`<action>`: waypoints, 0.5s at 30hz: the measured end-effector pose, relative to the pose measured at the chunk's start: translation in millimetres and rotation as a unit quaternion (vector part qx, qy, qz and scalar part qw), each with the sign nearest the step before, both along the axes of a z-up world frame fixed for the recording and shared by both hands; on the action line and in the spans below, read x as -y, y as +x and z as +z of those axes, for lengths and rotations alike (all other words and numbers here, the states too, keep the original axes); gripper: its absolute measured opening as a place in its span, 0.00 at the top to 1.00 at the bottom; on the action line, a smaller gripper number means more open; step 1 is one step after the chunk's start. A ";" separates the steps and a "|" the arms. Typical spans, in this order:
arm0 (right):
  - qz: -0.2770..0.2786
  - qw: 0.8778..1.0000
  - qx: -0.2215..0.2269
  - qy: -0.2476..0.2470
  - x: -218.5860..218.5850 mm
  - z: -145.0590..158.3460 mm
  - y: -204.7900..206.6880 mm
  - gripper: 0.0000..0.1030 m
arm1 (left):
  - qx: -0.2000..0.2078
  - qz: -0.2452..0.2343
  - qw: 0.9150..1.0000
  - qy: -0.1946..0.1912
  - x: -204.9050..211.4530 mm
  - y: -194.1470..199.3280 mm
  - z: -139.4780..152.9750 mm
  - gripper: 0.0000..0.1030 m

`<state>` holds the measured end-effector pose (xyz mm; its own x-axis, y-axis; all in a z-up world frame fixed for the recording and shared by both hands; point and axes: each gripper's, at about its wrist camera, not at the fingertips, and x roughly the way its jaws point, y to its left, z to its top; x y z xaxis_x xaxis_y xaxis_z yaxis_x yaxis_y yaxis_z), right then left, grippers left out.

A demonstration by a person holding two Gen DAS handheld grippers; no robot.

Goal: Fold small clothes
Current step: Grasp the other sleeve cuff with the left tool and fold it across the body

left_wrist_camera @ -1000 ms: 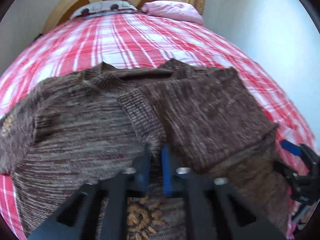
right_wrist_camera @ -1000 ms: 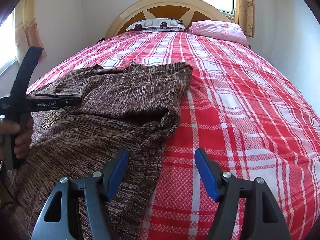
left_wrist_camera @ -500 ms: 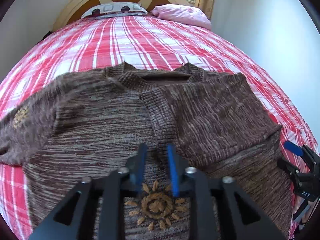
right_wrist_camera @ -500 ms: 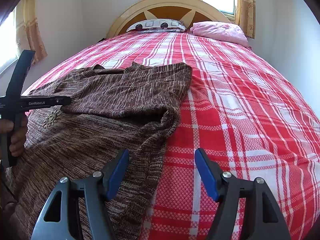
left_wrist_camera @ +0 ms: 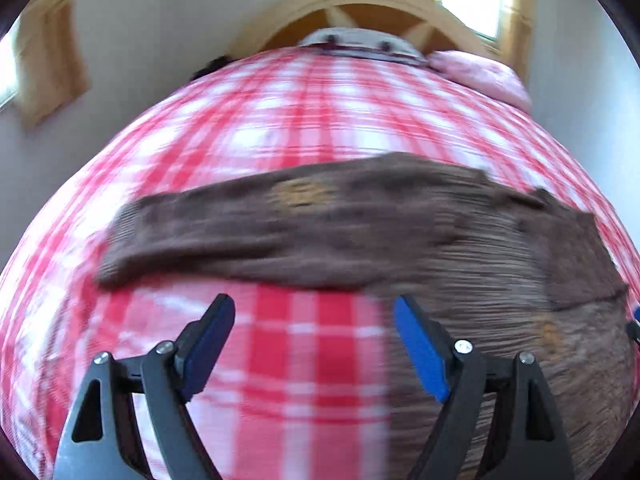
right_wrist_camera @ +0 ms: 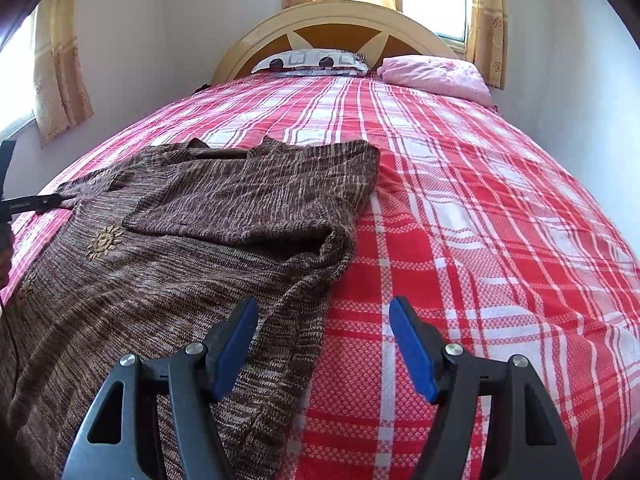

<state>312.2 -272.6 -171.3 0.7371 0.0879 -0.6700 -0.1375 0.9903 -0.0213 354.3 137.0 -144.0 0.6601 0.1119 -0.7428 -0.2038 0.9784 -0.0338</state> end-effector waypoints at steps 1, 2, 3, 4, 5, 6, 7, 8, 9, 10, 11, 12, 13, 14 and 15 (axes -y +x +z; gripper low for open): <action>-0.002 1.000 0.004 -0.005 -1.4 3.3 -1.8 0.33 | -0.003 0.022 1.000 0.005 -16.4 -3.6 -2.6 0.18; -0.005 1.000 0.008 -0.012 -3.3 6.2 -4.1 0.33 | -0.003 0.036 0.999 0.005 -28.7 -6.3 -4.1 0.18; -0.009 1.000 0.017 -0.025 -6.9 11.5 -7.9 0.33 | -0.004 0.052 0.999 0.005 -42.4 -8.6 -5.6 0.18; -0.002 0.999 0.030 -0.036 -14.8 18.2 -14.4 0.33 | -0.005 0.073 0.997 0.007 -58.0 -10.1 -6.9 0.18; 0.007 0.999 0.033 -0.036 -19.1 21.5 -17.5 0.33 | -0.005 0.092 0.996 0.003 -73.0 -10.9 -8.0 0.18; 0.023 0.999 0.036 -0.034 -26.8 25.0 -21.5 0.33 | -0.003 0.109 0.994 -0.005 -86.1 -11.8 -8.8 0.18; 0.043 0.998 0.037 -0.036 -36.8 27.5 -25.9 0.33 | -0.001 0.127 0.992 -0.016 -100.8 -12.7 -10.0 0.19; 0.057 0.997 0.039 -0.043 -45.3 28.3 -29.2 0.33 | 0.003 0.139 0.990 -0.030 -112.6 -13.1 -11.0 0.20; 0.068 0.995 0.044 -0.056 -55.2 28.1 -32.9 0.33 | 0.006 0.148 0.988 -0.045 -121.7 -12.7 -12.4 0.20; 0.081 0.993 0.051 -0.071 -66.2 26.8 -37.3 0.33 | 0.010 0.159 0.985 -0.060 -130.0 -12.7 -14.4 0.20; 0.087 0.992 0.053 -0.075 -71.0 25.1 -38.9 0.33 | 0.014 0.167 0.983 -0.077 -137.3 -12.8 -16.3 0.21; 0.095 0.991 0.053 -0.078 -76.8 22.5 -40.8 0.33 | 0.016 0.169 0.981 -0.089 -140.6 -11.6 -17.8 0.23; 0.101 0.990 0.052 -0.082 -81.0 19.5 -42.1 0.33 | 0.015 0.170 0.980 -0.103 -141.9 -9.8 -19.8 0.23; 0.103 0.990 0.051 -0.086 -83.9 16.5 -42.4 0.33 | 0.014 0.170 0.979 -0.112 -141.5 -6.9 -21.8 0.25; 0.103 0.989 0.048 -0.090 -84.9 14.4 -41.9 0.33 | 0.013 0.170 0.978 -0.120 -139.6 -4.6 -22.6 0.26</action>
<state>270.3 -187.7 -156.9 0.7771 0.1284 -0.6162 -0.3253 0.9200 -0.2185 349.7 276.6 -166.6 0.6348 0.1523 -0.7575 -0.5113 0.8178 -0.2641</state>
